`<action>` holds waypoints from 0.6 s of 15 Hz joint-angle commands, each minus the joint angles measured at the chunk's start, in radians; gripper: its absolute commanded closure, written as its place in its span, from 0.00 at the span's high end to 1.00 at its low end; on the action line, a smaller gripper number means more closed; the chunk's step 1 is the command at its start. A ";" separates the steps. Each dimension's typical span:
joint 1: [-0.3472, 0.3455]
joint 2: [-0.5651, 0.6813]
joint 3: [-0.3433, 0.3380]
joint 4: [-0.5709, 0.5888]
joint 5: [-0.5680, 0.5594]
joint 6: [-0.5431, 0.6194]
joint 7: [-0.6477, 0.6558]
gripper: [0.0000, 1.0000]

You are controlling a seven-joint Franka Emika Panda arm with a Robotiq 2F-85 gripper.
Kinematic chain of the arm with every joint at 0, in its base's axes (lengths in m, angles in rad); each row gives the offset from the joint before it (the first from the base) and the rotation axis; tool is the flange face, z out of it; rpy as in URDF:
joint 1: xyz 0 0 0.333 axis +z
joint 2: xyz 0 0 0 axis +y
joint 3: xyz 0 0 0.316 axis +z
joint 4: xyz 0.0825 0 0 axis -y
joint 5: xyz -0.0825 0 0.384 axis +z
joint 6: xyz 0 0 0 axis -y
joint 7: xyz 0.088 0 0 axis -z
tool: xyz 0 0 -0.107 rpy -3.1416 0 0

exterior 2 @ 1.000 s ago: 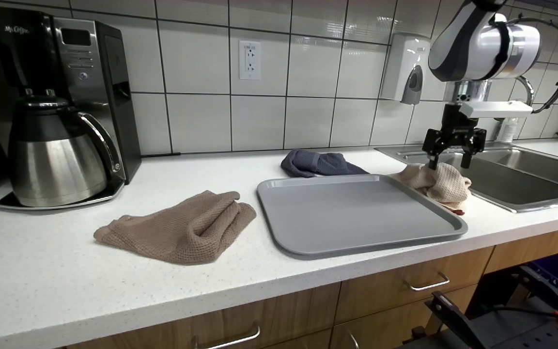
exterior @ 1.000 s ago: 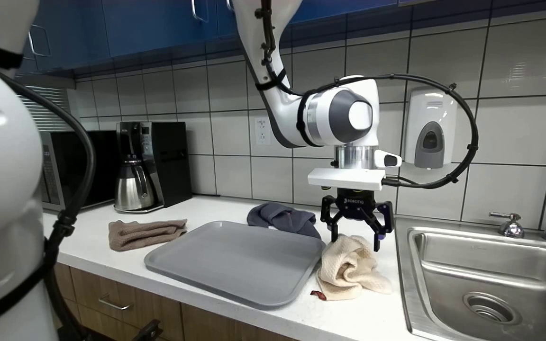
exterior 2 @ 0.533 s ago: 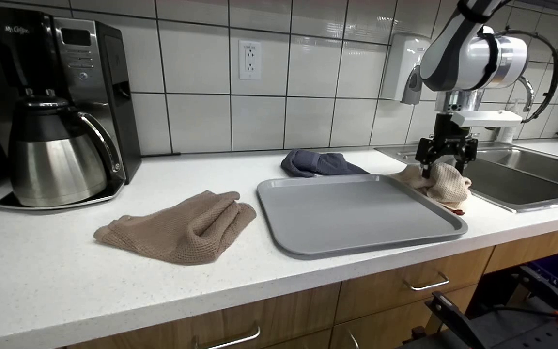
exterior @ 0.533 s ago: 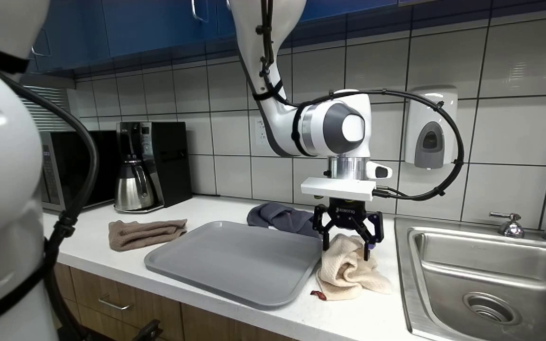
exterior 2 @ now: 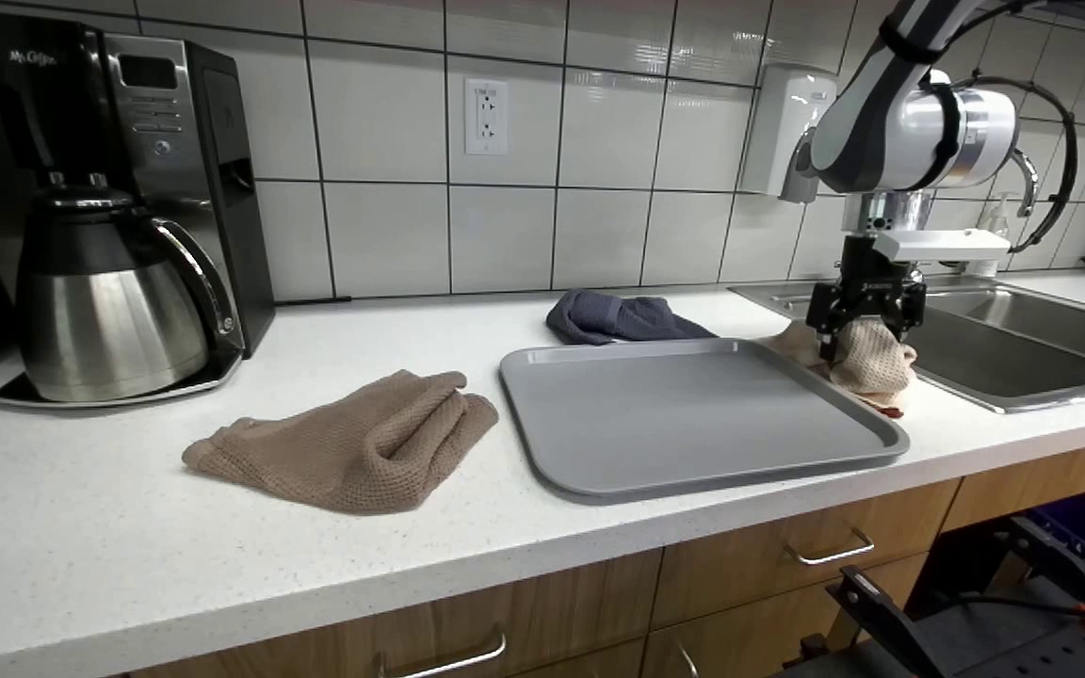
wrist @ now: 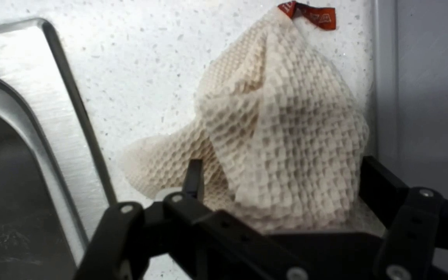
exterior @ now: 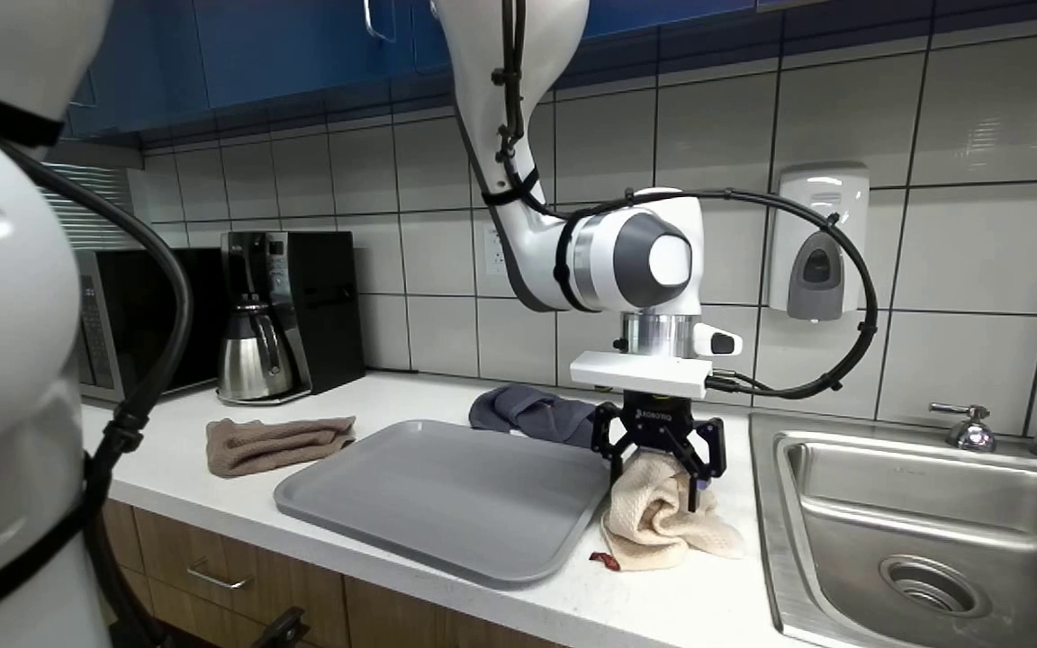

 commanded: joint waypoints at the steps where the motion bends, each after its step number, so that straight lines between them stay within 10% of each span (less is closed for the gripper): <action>1: -0.027 0.009 0.022 0.024 0.002 -0.017 0.014 1.00; 3: -0.028 0.009 0.022 0.025 0.003 -0.017 0.013 1.00; 9: -0.029 0.000 0.021 0.016 -0.001 -0.012 0.010 0.42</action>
